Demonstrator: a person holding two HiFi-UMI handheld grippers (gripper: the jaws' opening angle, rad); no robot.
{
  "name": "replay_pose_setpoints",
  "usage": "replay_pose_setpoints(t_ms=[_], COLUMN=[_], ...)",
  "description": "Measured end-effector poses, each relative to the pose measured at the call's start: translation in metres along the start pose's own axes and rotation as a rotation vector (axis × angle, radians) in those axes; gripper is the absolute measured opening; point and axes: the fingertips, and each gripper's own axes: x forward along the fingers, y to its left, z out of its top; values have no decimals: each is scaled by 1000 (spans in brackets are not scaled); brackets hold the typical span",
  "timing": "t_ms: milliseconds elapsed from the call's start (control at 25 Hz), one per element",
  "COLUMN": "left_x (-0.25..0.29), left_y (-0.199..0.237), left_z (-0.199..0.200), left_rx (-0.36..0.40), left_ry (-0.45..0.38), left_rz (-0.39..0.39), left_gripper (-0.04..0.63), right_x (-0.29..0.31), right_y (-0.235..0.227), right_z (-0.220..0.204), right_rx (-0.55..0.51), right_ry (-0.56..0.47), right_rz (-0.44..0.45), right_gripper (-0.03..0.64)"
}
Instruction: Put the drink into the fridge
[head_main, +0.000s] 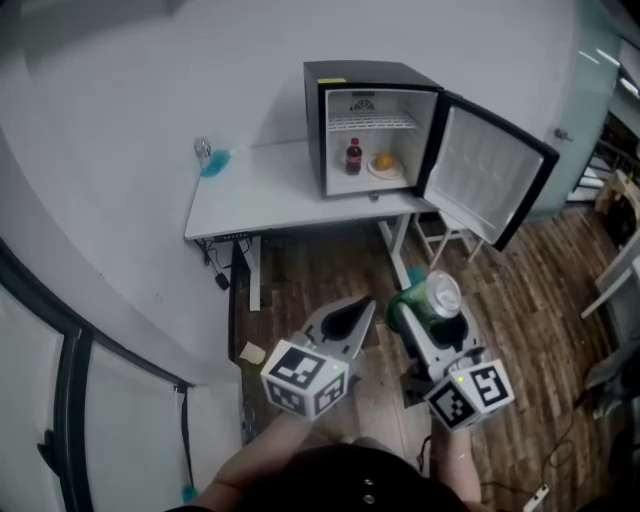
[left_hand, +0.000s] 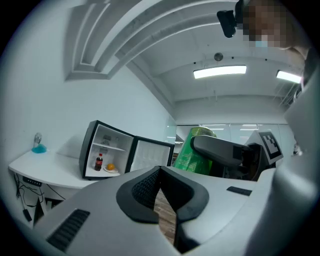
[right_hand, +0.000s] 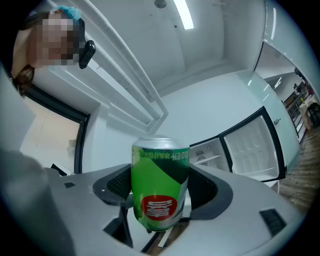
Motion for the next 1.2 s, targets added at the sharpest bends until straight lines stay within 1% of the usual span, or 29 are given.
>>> replay_pose_setpoints(t_ms=[240,360,600,840,1040,1200], left_x=[4,6,16,22,34,50], left_y=[-2,-2,-7,-8,-1,12], left_z=[0,1,-3,-10,-14,-16], left_rx=[-3,0,1,-1,-3,-7], left_ry=[-3,-4,-4,7,14,21], left_rz=[3,11,21,39,44,39], left_gripper=[6,6,6,6,6,6], right_x=[-2,-3,-8,-10,-1,17], right_y=[-5,-11,-24,-35,-44,-53], right_z=[-3,1,6,-2,-11,-11], right_rx=[7,26,21,34,40,35], right_ry=[12,-1,-9,16,39,36], right_rz=[-2,-4,3,9,21,25], right_gripper=[328,328,328,330,328,328])
